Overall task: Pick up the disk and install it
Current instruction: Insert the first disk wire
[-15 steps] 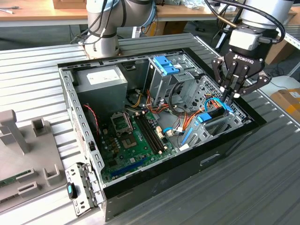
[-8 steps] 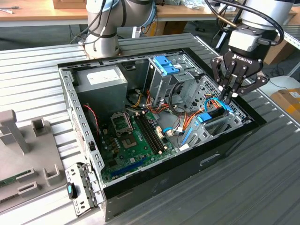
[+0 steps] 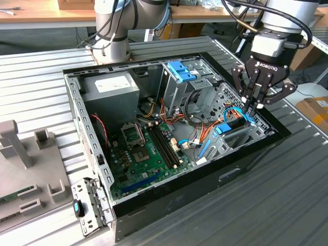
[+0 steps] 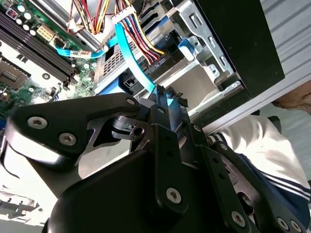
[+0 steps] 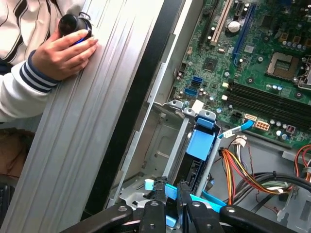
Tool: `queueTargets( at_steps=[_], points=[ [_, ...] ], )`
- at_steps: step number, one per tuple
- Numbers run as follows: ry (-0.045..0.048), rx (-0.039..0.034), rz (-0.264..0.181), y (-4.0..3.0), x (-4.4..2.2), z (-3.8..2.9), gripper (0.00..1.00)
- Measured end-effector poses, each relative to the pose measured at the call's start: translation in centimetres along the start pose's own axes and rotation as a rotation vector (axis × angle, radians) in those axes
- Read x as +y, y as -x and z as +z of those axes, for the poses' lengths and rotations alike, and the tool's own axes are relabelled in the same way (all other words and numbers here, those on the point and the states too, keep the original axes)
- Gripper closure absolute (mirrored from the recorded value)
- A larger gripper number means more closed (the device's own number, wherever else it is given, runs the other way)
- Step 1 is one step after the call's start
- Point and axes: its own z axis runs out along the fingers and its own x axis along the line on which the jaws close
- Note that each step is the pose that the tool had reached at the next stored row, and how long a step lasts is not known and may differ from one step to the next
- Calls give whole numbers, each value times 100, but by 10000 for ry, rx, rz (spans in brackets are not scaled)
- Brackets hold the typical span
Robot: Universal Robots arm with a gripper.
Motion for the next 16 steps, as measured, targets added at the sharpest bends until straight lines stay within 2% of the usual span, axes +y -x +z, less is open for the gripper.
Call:
queueTargets(
  at_steps=[2,8,14,16],
  points=[
    [20,52,2,-2,-2,-1,76],
    [41,112,2,-35,8,29,76],
    [39,107,2,-35,8,30,76],
    [39,106,2,-35,8,30,89]
  ],
)
